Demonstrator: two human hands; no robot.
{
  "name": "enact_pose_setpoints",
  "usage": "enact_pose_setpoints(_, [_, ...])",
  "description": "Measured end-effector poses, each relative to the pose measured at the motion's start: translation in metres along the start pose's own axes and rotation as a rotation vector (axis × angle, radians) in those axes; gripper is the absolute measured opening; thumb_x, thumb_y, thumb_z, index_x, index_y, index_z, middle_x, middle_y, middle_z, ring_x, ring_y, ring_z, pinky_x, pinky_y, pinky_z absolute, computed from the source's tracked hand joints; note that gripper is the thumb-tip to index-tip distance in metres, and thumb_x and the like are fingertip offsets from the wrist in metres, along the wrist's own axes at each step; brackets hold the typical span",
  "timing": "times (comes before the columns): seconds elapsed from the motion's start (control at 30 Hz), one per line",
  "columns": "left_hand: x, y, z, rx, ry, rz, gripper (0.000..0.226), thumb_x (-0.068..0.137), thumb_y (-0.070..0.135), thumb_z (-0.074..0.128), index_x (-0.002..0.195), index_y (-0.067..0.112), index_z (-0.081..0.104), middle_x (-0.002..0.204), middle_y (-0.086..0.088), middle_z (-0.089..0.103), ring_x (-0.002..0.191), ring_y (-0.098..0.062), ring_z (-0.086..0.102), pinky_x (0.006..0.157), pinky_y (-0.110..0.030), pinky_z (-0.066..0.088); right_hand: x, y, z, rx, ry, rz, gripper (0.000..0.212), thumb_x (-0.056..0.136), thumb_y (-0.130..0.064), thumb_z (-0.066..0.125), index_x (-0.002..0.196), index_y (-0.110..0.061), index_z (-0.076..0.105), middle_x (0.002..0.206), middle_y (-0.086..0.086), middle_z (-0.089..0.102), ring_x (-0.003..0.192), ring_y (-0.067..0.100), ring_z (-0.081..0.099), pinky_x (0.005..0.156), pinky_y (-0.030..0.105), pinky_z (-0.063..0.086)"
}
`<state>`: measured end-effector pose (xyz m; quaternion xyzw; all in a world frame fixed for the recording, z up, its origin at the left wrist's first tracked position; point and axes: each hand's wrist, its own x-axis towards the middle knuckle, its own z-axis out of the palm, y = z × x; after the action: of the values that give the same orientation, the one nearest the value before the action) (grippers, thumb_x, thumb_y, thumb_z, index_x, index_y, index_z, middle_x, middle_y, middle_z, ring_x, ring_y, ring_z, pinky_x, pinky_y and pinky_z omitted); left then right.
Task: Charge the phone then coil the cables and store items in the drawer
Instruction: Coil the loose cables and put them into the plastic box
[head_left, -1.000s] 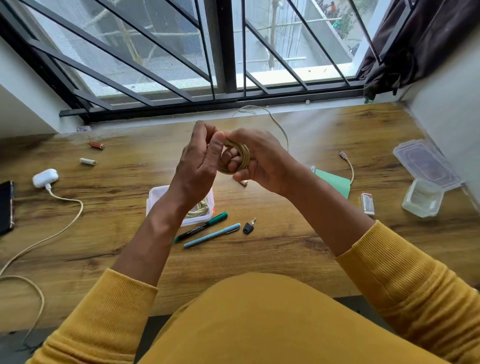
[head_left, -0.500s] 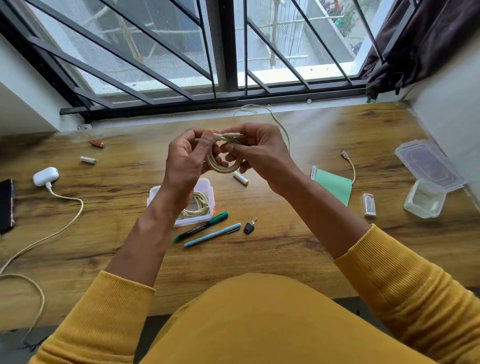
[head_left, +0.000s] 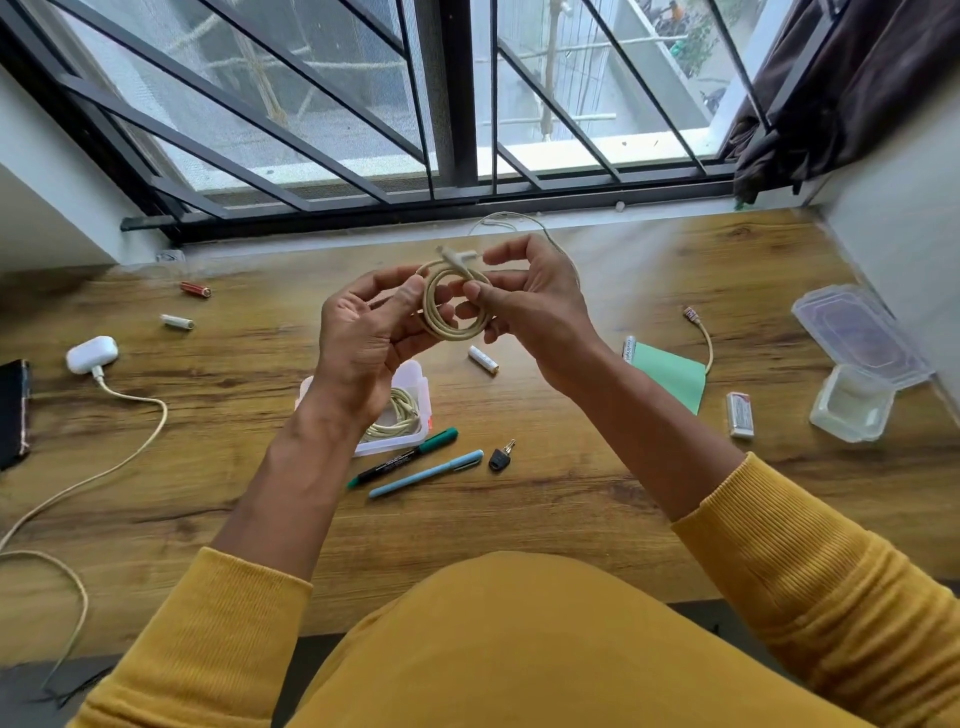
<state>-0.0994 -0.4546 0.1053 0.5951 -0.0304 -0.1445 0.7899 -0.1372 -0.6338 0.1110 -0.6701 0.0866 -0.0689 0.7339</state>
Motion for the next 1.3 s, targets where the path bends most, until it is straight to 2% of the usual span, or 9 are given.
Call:
enact_pose_setpoints(0.2, [-0.001,0.004,0.002,-0.247,-0.044,-0.064,0.019,0.099,0.013,0.066,0.116,0.014,0.074,0.115,-0.023,0.076,0.098,-0.028,0.078,0.087,-0.038,0.064,0.000,-0.004,0.001,0.127,0.033,0.082,0.024,0.092,0.006,0.073,0.105,-0.003,0.055,0.088,0.022,0.078,0.074,0.030,0.076,0.055,0.034,0.059])
enact_pose_setpoints(0.37, [0.001,0.006,-0.003,-0.214,-0.149,-0.093,0.023,0.095,0.013,0.069,0.117,0.010,0.076,0.125,-0.022,0.074,0.107,-0.030,0.073,0.102,-0.042,0.059,0.001,-0.011,0.000,0.128,0.040,0.085,0.023,0.091,0.009,0.072,0.102,-0.002,0.055,0.085,0.024,0.077,0.068,0.028,0.075,0.051,0.032,0.057])
enact_pose_setpoints(0.47, [0.003,0.010,-0.004,-0.103,-0.194,-0.074,0.022,0.094,0.005,0.068,0.113,0.004,0.077,0.104,-0.014,0.077,0.088,-0.023,0.072,0.088,-0.033,0.062,0.000,-0.015,0.000,0.118,0.003,0.092,0.023,0.091,0.009,0.073,0.105,-0.001,0.057,0.084,0.024,0.076,0.069,0.029,0.074,0.051,0.033,0.058])
enact_pose_setpoints(0.57, [0.006,0.012,-0.002,0.040,-0.188,-0.029,0.018,0.092,-0.001,0.068,0.106,0.000,0.078,0.105,-0.016,0.078,0.080,-0.020,0.071,0.080,-0.031,0.060,0.000,-0.016,0.001,0.117,-0.025,0.114,0.020,0.090,0.005,0.075,0.102,-0.002,0.060,0.088,0.030,0.074,0.075,0.033,0.076,0.054,0.034,0.059])
enact_pose_setpoints(0.77, [0.004,0.001,0.011,0.259,0.064,0.149,0.022,0.086,-0.012,0.072,0.086,0.010,0.077,0.082,-0.011,0.077,0.072,-0.024,0.076,0.063,-0.032,0.060,-0.002,-0.010,0.007,0.091,-0.018,0.080,0.024,0.084,0.007,0.081,0.097,0.000,0.062,0.093,0.031,0.073,0.071,0.034,0.076,0.052,0.034,0.059])
enact_pose_setpoints(0.93, [0.010,-0.006,0.007,0.670,0.246,0.340,0.040,0.082,0.015,0.082,0.107,0.024,0.052,0.084,-0.002,0.065,0.075,-0.022,0.070,0.062,-0.040,0.062,-0.002,-0.009,0.007,0.019,-0.027,0.042,0.023,0.086,0.003,0.082,0.100,0.000,0.064,0.097,0.030,0.074,0.074,0.032,0.075,0.055,0.038,0.060])
enact_pose_setpoints(1.07, [0.009,-0.004,0.008,0.888,0.285,0.498,0.037,0.089,0.022,0.079,0.116,0.016,0.056,0.094,-0.001,0.067,0.075,-0.012,0.068,0.063,-0.027,0.058,-0.001,-0.008,0.006,-0.028,-0.057,0.018,0.023,0.087,-0.002,0.082,0.102,-0.001,0.064,0.098,0.031,0.073,0.080,0.032,0.076,0.058,0.044,0.062])
enact_pose_setpoints(1.17, [0.009,-0.009,0.009,0.950,0.312,0.543,0.032,0.095,0.024,0.073,0.123,0.016,0.059,0.094,-0.001,0.069,0.067,-0.017,0.068,0.061,-0.030,0.054,0.000,-0.009,0.006,-0.042,-0.063,0.004,0.025,0.088,-0.003,0.083,0.103,0.002,0.064,0.096,0.029,0.074,0.079,0.031,0.076,0.059,0.047,0.062])
enact_pose_setpoints(1.3, [0.007,-0.015,0.012,0.979,0.328,0.512,0.026,0.104,0.025,0.061,0.128,0.016,0.060,0.084,0.004,0.075,0.071,-0.015,0.071,0.073,-0.037,0.059,0.000,-0.008,0.006,-0.062,-0.078,-0.028,0.024,0.088,-0.004,0.082,0.104,0.001,0.065,0.094,0.025,0.076,0.080,0.032,0.077,0.058,0.047,0.063])
